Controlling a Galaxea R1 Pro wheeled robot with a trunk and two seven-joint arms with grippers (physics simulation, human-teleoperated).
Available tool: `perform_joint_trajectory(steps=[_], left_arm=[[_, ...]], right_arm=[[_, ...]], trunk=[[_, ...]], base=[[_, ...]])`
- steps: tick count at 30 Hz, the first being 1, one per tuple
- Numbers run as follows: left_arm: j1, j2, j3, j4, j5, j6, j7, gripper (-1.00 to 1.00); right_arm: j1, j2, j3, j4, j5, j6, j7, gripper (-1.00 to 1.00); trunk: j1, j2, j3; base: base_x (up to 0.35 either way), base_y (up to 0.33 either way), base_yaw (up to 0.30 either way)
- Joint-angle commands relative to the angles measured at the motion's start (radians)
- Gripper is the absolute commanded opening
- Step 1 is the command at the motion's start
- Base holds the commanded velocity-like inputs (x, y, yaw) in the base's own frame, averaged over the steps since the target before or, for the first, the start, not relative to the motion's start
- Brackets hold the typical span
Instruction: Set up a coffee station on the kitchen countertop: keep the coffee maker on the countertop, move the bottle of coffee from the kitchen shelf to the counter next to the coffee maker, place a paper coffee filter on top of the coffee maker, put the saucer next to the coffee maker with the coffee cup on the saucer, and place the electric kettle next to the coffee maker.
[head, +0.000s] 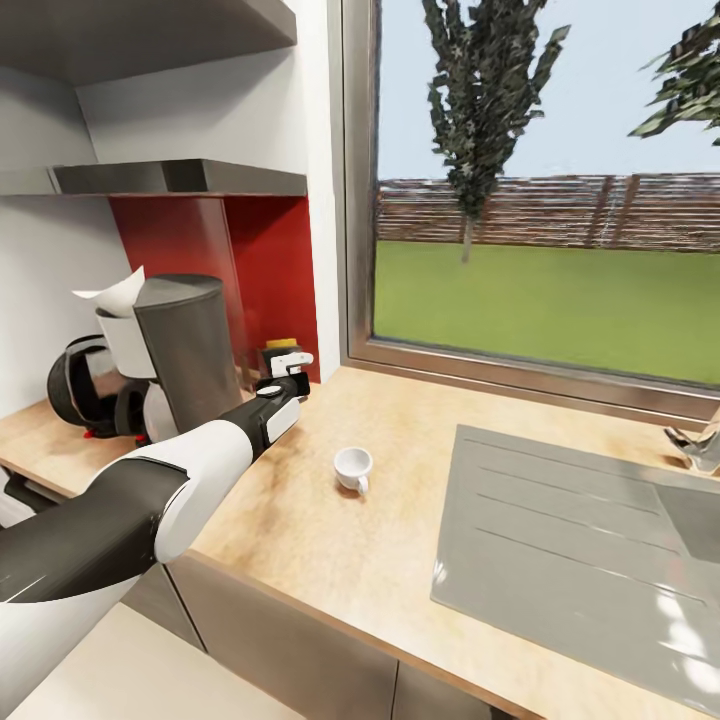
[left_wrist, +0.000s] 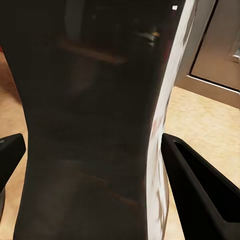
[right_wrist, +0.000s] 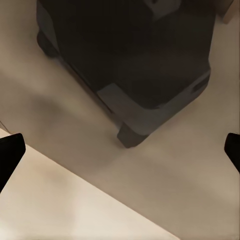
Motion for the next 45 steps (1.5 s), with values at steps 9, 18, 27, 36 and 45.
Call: perform_joint_trajectory(steps=[9, 18, 27, 36, 45], left_arm=[[-0.001, 0.0, -0.009, 0.001, 0.007, -0.004, 0.003, -1.0], [-0.001, 0.0, -0.021, 0.001, -0.018, -0.011, 0.003, -1.0], [0.017, 0.0, -0.028, 0.002, -0.078, -0.05, 0.003, -1.0], [0.019, 0.0, -0.028, 0.002, -0.079, -0.051, 0.003, -1.0], [0.019, 0.0, -0.028, 0.002, -0.079, -0.051, 0.003, -1.0]], right_arm=[[0.0, -0.001, 0.004, -0.001, -0.011, -0.001, 0.006, 1.0], [0.0, -0.001, 0.004, -0.001, -0.011, 0.0, 0.006, 1.0], [0.0, -0.001, 0.004, -0.001, -0.011, 0.0, 0.006, 1.0], [0.0, -0.001, 0.004, -0.001, -0.011, -0.001, 0.006, 1.0], [0.0, -0.001, 0.004, -0.001, -0.011, 0.0, 0.006, 1.0]], trunk=[[0.008, -0.015, -0.007], [0.008, -0.015, -0.007], [0.008, -0.015, -0.007], [0.008, -0.015, -0.009], [0.008, -0.015, -0.014]], base=[[0.0, 0.0, 0.0], [0.0, 0.0, 0.0], [0.0, 0.0, 0.0], [0.0, 0.0, 0.0], [0.0, 0.0, 0.0]])
